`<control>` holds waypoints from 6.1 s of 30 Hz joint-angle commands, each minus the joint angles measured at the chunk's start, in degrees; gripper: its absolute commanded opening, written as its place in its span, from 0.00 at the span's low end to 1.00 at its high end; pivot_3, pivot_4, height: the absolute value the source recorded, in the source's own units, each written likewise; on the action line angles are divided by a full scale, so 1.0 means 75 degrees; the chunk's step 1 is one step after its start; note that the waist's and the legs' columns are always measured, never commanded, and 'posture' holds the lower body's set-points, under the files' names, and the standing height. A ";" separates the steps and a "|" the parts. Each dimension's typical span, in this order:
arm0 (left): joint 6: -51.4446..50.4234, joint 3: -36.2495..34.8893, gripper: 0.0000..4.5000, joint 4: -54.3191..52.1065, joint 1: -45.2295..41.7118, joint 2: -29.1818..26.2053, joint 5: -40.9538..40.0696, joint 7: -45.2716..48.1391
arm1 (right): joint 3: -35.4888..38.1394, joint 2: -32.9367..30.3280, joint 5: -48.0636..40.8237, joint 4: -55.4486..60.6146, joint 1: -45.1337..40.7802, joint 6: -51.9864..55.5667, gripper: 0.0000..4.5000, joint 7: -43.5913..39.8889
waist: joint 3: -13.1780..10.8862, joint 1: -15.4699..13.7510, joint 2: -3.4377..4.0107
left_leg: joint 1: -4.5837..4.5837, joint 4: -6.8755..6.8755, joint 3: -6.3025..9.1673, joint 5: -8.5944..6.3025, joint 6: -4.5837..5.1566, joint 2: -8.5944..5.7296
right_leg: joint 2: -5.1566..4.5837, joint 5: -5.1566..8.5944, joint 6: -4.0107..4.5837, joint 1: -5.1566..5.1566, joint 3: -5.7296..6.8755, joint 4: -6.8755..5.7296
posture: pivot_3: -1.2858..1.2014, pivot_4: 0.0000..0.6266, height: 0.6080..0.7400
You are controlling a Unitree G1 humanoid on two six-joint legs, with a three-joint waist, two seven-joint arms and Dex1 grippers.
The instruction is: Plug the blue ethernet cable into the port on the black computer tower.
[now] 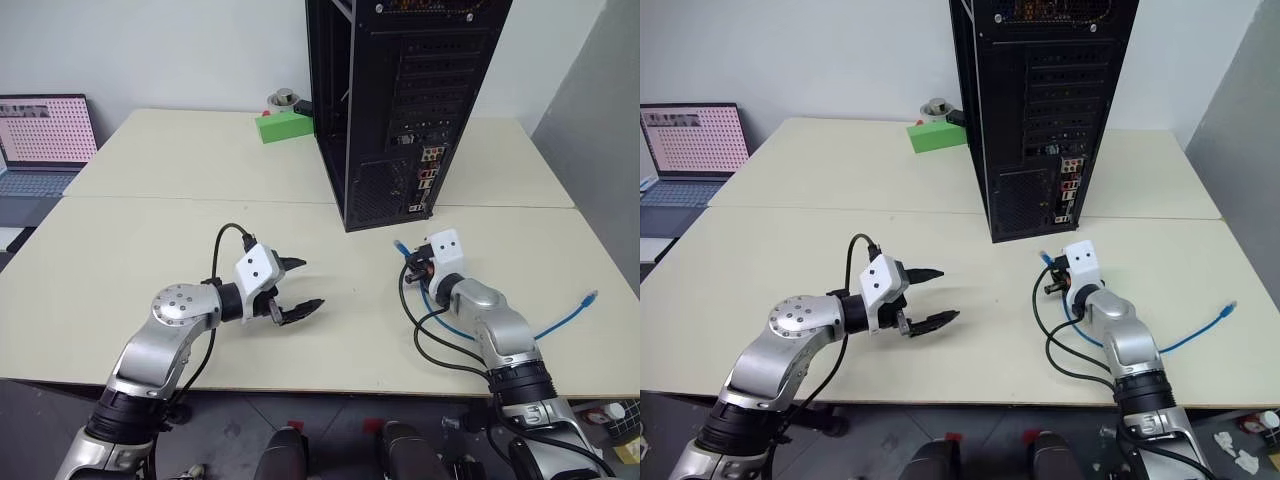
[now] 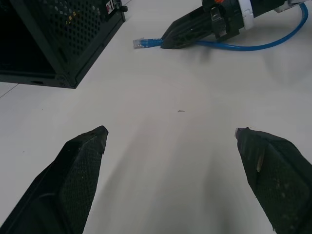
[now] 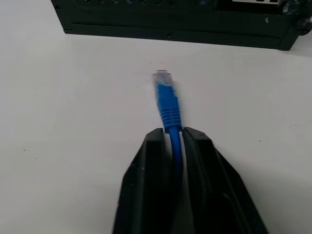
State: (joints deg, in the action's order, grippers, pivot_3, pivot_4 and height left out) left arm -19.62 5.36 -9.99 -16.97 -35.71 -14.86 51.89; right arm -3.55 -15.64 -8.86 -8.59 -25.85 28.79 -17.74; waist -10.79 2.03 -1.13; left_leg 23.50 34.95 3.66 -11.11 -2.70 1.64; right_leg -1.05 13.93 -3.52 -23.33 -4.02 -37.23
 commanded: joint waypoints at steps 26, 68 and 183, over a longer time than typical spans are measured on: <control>0.1034 0.1363 0.92 0.1461 -0.1828 0.0230 0.0316 0.2399 | -0.1905 -0.2864 -0.0455 0.4404 0.0222 0.0613 0.00 -0.4508 | 0.0001 -0.0016 -0.0002 | 0.0004 0.0003 0.0001 0.0000 0.0000 0.0000 | 0.0001 0.0002 0.0000 0.0000 0.0003 0.0005 | 0.52 0.24 1.00; 0.9888 0.1567 0.06 0.4188 -0.1546 0.0835 0.3935 -0.0608 | 0.0041 -0.2404 -0.3210 0.4865 0.0704 0.2998 0.68 -0.4153 | 0.0001 -0.0041 -0.0003 | 0.0005 0.0010 0.0002 0.0000 0.0000 0.0000 | -0.0001 -0.0005 -0.0007 0.0004 0.0001 0.0002 | 0.52 0.24 1.00; -0.2248 0.0637 0.64 -0.0395 -0.1964 0.3403 0.0956 -0.3828 | 0.1425 0.0244 -0.0835 0.0359 -0.2665 0.1008 0.00 0.1383 | 0.0002 -0.0007 0.0000 | 0.0009 0.0009 0.0002 0.0001 0.0000 -0.0005 | 0.0003 -0.0033 0.0018 0.0001 -0.0003 0.0004 | 0.52 0.24 1.00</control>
State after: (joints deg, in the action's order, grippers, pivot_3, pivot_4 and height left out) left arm -37.01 10.72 -10.62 -31.20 -10.38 -7.01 23.18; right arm 7.17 -13.60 -15.31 -6.88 -43.79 37.92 -6.79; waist -10.77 1.98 -1.12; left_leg 23.57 35.02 3.68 -11.10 -2.70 1.61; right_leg -1.02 13.68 -3.39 -23.32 -4.04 -37.20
